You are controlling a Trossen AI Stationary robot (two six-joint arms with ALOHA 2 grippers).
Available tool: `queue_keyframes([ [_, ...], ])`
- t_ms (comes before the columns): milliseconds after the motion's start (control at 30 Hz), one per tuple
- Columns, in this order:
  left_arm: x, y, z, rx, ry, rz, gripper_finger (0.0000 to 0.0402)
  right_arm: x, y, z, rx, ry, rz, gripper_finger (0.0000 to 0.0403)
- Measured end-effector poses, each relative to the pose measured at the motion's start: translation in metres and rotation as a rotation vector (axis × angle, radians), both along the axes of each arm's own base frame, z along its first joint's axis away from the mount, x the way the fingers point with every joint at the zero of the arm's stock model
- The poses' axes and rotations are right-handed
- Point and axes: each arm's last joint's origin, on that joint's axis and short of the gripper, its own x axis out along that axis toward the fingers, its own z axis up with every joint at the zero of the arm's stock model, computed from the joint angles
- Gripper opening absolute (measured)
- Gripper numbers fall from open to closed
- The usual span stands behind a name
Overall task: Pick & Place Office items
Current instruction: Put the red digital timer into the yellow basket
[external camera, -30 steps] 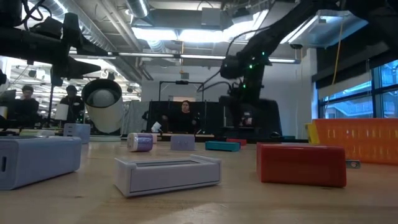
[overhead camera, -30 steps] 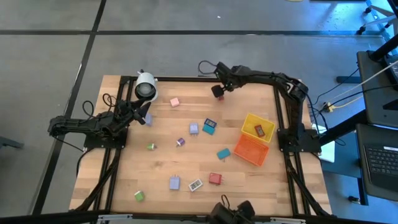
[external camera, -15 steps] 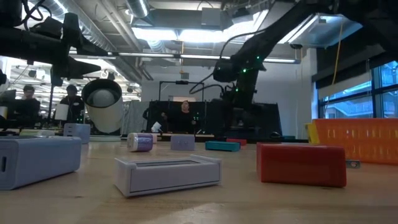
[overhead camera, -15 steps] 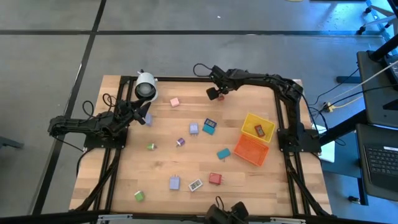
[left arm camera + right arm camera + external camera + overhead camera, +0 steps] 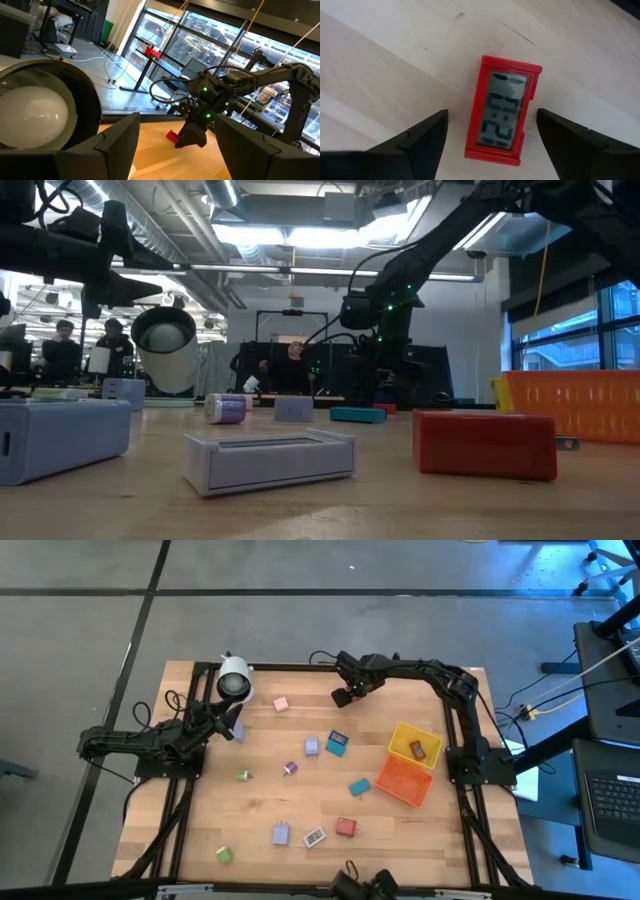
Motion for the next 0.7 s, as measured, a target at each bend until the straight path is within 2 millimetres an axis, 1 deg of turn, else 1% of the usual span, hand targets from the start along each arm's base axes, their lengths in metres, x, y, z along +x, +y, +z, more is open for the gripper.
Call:
queue_keyframes([
  [167, 0.0000, 0.0000, 0.0000, 0.000, 0.001, 0.000, 0.0251, 0.0007, 0.0016, 0.0000, -0.004, 0.003, -0.017, 0.0256],
  [500, 0.0000, 0.0000, -0.0001, 0.000, 0.000, 0.000, 0.0251, 0.0000, 0.0027, -0.0005, 0.002, 0.008, -0.040, 0.0157],
  [633, 0.0000, 0.0000, 0.0000, 0.000, 0.000, 0.000, 0.0251, 0.0004, 0.0046, 0.0025, -0.004, 0.004, -0.035, 0.0152],
  [700, 0.0000, 0.0000, -0.0001, 0.000, 0.001, 0.000, 0.0251, 0.0004, 0.0069, 0.0073, -0.016, -0.001, -0.032, 0.0153],
])
